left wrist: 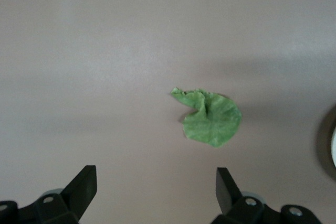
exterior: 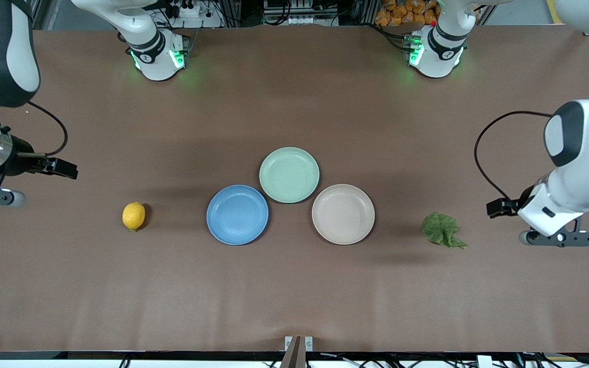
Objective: Place lemon and lettuce in plates
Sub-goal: 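Move the right gripper toward the lemon while the left gripper approaches the lettuce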
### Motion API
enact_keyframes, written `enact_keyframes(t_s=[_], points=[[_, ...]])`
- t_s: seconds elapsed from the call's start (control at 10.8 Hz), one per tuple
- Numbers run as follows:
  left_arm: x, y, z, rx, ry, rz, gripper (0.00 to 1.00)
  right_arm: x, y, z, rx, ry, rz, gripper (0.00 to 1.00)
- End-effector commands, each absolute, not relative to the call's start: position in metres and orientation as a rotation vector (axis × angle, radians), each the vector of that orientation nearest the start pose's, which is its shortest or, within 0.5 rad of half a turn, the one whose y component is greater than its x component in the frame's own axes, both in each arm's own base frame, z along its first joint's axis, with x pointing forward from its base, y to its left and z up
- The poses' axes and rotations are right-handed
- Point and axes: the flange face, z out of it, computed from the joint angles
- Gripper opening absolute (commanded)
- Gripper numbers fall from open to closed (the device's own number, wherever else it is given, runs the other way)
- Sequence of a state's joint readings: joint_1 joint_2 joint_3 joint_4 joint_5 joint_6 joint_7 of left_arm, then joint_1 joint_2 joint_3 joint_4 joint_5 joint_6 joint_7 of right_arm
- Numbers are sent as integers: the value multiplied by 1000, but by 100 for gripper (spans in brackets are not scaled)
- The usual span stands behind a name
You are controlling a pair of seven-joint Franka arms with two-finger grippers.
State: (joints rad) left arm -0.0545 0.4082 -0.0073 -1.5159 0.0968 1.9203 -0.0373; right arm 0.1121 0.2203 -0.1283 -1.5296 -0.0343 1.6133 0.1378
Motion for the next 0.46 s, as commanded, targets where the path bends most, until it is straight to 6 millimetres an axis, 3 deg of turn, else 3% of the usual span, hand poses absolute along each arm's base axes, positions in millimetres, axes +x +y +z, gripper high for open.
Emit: enact_keyframes(t_s=[0.0, 0.19, 0.37], points=[[684, -34, 428, -3050, 93, -21, 100, 626, -18, 502, -3156, 277, 216, 100], [689, -34, 407, -3051, 95, -7, 100, 629, -48, 478, -3058, 369, 272, 100], [701, -34, 383, -3056, 96, -62, 100, 630, -50, 466, -3061, 287, 279, 100]])
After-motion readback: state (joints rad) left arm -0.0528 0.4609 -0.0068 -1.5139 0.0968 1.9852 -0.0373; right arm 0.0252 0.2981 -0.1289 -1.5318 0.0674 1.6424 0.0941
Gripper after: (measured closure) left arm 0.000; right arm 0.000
